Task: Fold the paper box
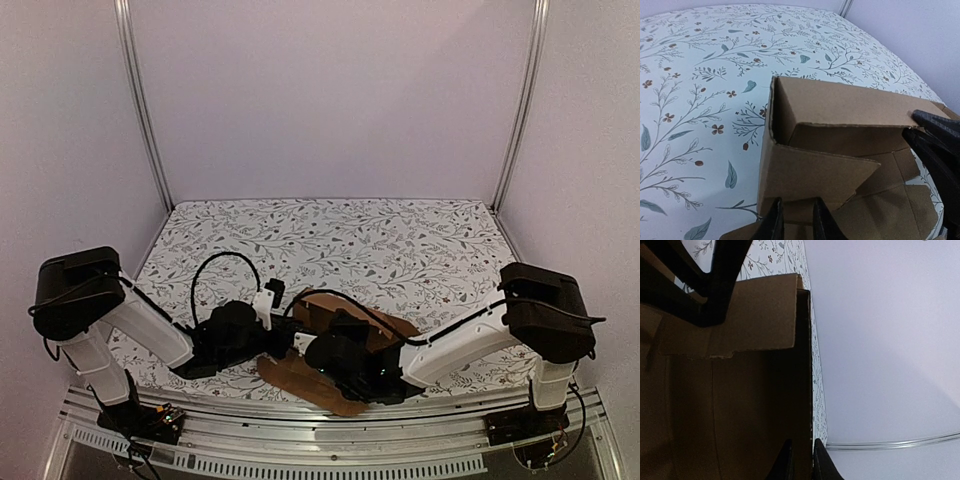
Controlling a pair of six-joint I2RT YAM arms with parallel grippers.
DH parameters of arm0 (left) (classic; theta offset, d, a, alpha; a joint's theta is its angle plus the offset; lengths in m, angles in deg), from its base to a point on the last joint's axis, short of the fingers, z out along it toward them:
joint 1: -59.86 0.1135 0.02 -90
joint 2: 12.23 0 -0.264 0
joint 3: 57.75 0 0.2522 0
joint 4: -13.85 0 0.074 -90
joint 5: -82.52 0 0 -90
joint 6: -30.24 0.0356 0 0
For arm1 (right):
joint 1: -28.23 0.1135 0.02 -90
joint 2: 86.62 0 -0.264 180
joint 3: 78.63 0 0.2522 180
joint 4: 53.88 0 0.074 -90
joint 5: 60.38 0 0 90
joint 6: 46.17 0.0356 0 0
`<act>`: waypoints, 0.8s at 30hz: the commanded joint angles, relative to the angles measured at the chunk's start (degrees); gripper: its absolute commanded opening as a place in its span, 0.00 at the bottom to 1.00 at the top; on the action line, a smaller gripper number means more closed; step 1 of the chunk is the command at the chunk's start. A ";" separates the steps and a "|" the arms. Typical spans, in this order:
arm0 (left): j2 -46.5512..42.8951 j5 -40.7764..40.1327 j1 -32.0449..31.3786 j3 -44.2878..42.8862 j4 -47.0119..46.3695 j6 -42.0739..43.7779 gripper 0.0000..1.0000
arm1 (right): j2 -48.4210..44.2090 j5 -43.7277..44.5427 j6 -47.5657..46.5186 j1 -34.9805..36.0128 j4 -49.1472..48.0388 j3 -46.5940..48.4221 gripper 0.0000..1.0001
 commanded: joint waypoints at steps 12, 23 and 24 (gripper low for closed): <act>-5.61 4.01 -2.13 -1.20 1.30 4.56 0.24 | -1.96 -5.54 2.17 -0.18 -2.25 2.49 0.00; -12.96 4.68 -2.13 3.14 9.16 2.70 0.44 | -2.15 -6.31 1.82 -1.31 -2.26 2.01 0.00; -13.56 4.26 -2.13 3.75 9.41 2.50 0.44 | -2.24 -6.51 1.87 -1.39 -2.28 1.85 0.00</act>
